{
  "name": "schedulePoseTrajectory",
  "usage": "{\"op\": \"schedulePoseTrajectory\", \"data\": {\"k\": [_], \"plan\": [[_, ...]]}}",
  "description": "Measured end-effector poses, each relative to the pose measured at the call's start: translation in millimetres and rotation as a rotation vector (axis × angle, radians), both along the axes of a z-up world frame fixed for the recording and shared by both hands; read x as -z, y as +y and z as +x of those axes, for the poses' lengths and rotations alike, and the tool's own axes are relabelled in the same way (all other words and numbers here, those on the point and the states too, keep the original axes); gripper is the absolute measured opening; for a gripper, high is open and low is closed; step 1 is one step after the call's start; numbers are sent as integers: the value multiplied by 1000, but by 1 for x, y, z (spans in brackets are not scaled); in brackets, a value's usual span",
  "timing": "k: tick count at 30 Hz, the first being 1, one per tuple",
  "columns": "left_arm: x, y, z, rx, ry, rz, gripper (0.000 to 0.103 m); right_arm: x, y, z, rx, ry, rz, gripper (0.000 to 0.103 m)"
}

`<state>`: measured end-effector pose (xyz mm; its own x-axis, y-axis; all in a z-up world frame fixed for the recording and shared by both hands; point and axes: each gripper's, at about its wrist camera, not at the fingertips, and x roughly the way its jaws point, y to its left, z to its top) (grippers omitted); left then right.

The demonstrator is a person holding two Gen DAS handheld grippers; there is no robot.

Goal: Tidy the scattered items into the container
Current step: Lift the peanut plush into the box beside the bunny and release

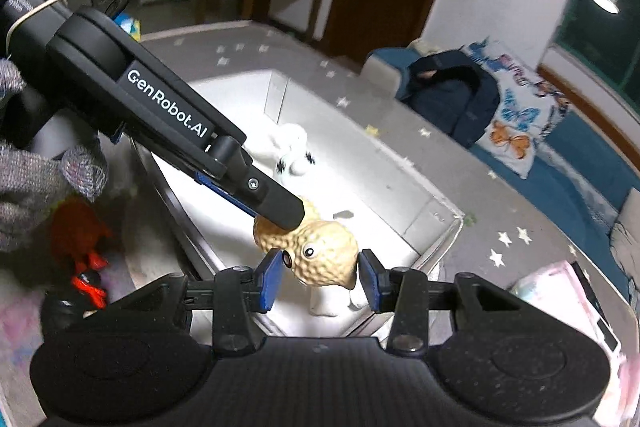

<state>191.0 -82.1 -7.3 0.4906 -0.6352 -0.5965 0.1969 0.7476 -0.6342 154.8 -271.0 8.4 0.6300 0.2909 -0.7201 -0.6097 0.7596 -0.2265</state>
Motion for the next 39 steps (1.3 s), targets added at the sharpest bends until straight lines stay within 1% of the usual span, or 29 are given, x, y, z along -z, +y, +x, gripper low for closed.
{"op": "schedulePoseTrajectory", "data": {"k": [7, 9, 13, 16, 20, 25, 29, 33, 36, 39], "plan": [[15, -4, 14, 2, 62, 11, 31, 17, 10, 22, -88, 71, -118, 41], [17, -5, 16, 0, 72, 14, 32, 20, 11, 27, -107, 78, -144, 41], [18, -7, 18, 1, 87, 13, 31, 23, 14, 30, -120, 68, -175, 42], [20, -10, 19, 7, 95, 10, 31, 24, 11, 32, -111, 57, -181, 42], [21, -11, 17, 10, 90, 24, 31, 25, 9, 29, -108, 50, -187, 43], [19, -12, 16, 11, 85, 22, 31, 20, 2, 24, -89, 35, -174, 43], [16, -12, 13, 14, 79, 32, 31, 14, -2, 18, -71, 13, -140, 44], [10, -11, 9, 11, 58, 38, 31, 5, -9, 6, -27, -13, -81, 44], [5, -10, 4, 8, 43, 43, 31, 0, -14, -10, 11, -40, -27, 49], [-1, -8, -4, 7, 22, 51, 31, -6, -19, -28, 57, -66, 40, 49]]}}
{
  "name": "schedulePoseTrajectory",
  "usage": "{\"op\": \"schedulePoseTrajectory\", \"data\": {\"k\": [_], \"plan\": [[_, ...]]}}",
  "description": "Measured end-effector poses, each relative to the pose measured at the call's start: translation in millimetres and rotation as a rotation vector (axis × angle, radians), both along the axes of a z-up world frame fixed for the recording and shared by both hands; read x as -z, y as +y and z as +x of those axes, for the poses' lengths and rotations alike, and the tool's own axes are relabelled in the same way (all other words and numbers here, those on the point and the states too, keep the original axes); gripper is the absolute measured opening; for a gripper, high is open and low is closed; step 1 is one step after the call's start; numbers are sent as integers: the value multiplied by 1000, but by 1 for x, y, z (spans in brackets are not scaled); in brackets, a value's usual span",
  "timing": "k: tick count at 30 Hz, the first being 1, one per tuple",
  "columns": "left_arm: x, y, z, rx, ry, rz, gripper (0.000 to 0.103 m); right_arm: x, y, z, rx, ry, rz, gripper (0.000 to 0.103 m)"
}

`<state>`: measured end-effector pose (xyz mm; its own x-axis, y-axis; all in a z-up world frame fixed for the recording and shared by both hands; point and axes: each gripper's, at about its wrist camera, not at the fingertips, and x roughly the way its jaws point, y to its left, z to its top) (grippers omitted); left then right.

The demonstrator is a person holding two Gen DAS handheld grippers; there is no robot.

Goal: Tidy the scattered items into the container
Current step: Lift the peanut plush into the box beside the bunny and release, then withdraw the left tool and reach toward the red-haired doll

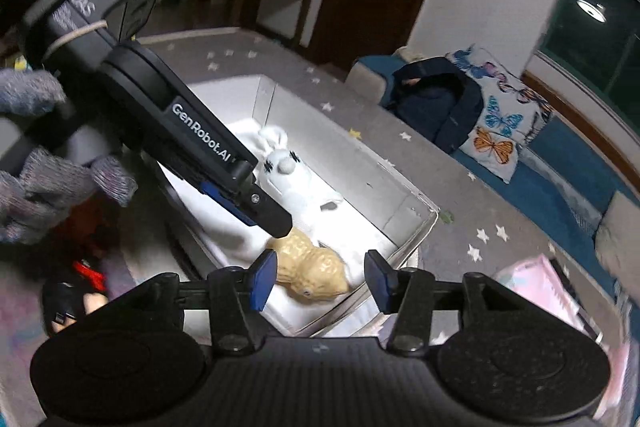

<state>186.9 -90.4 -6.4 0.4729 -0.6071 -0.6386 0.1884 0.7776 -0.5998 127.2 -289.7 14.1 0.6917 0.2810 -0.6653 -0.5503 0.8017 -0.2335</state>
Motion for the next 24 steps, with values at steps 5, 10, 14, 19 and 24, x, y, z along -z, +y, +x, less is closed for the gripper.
{"op": "schedulePoseTrajectory", "data": {"k": [5, 10, 14, 19, 24], "plan": [[-12, 0, -18, 13, -46, 28, 31, -5, -7, -31, 50, -33, 108, 51], [-23, 0, -39, 22, -98, 60, 31, -2, -9, -59, 81, -46, 161, 56], [-28, 0, -54, 31, -137, 93, 31, 0, -14, -74, 116, -47, 214, 64], [-31, 6, -73, 35, -172, 121, 31, 4, -16, -89, 169, -67, 273, 74], [-35, 16, -94, 34, -215, 161, 31, 6, -12, -104, 201, -95, 311, 81]]}}
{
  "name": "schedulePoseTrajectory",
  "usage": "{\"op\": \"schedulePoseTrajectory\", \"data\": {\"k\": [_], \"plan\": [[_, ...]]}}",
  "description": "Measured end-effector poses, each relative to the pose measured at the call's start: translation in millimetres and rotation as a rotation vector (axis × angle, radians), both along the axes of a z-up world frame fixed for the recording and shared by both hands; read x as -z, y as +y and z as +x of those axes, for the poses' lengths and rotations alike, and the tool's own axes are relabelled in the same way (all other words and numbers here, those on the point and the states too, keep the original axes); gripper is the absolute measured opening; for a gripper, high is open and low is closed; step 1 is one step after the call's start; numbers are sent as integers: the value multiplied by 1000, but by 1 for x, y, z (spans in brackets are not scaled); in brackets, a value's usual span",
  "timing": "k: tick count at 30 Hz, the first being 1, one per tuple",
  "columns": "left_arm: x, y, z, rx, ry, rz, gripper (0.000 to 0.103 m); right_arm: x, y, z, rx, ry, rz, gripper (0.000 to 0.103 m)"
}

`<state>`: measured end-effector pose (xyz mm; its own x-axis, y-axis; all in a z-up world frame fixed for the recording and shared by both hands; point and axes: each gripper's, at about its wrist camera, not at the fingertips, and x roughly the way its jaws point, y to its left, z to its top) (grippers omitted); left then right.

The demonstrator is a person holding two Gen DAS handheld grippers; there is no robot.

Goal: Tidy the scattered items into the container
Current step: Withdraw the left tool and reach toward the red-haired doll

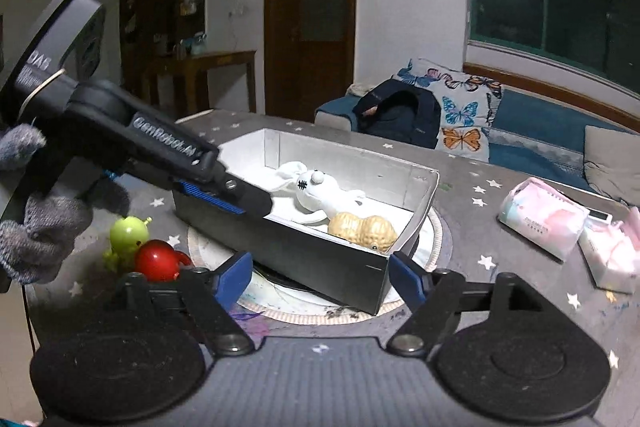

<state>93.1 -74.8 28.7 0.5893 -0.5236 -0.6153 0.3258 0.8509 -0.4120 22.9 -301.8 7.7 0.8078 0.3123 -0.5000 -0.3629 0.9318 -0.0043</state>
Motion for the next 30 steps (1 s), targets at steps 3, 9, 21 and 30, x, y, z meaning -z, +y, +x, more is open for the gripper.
{"op": "schedulePoseTrajectory", "data": {"k": [3, 9, 21, 30], "plan": [[-2, 8, -12, -8, -31, 19, 31, 0, 1, -9, 14, -10, 32, 86], [-2, 19, -38, -27, -86, 96, 32, 3, 6, -23, 27, -25, 48, 96], [16, 33, -75, -20, -88, 176, 33, 8, 19, -42, 34, -49, 69, 103], [27, 38, -85, -11, -43, 154, 33, 21, 36, -52, -22, -19, 41, 103]]}}
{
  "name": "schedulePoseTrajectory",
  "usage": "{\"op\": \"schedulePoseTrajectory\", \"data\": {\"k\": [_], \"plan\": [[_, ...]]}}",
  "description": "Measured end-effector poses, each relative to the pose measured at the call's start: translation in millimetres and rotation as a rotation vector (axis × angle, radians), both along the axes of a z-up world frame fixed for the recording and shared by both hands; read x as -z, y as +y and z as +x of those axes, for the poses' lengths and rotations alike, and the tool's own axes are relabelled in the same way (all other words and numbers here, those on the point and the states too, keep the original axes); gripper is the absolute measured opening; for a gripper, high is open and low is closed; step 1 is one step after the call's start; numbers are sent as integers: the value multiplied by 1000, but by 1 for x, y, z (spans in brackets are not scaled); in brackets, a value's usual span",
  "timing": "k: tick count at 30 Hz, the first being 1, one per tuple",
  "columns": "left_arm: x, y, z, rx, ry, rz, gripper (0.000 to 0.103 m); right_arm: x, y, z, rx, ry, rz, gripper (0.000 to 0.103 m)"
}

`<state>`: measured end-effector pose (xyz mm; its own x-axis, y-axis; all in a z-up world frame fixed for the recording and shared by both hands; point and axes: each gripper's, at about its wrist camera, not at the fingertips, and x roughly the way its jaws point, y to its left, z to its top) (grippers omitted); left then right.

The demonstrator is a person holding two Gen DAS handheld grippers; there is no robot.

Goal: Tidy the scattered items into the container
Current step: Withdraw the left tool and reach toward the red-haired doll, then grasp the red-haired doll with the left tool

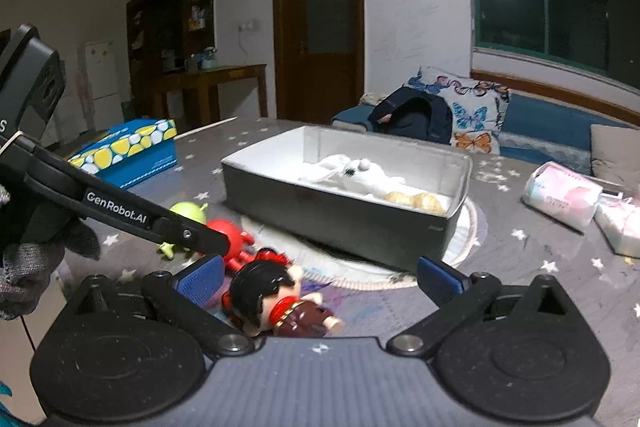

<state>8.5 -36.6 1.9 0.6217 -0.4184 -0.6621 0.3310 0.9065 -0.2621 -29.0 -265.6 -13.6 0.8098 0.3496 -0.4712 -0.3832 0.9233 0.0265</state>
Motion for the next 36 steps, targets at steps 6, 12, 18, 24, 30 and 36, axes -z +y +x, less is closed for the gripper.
{"op": "schedulePoseTrajectory", "data": {"k": [6, 12, 18, 24, 30, 36], "plan": [[6, 2, 0, 2, 36, -20, 33, 16, 8, 4, -15, 61, -23, 103], [8, 2, 3, -2, 39, -16, 33, 26, 11, 9, -23, 98, -19, 103], [8, -4, 6, 18, 37, -5, 33, 36, 12, 18, -18, 141, -21, 96], [10, -6, 11, 30, 47, -13, 33, 40, 13, 23, -25, 161, -17, 90], [11, -6, 13, 46, 58, -31, 33, 44, 17, 29, -43, 183, -15, 85], [14, -2, 19, 58, 78, -74, 34, 46, 20, 32, -58, 191, -13, 80]]}}
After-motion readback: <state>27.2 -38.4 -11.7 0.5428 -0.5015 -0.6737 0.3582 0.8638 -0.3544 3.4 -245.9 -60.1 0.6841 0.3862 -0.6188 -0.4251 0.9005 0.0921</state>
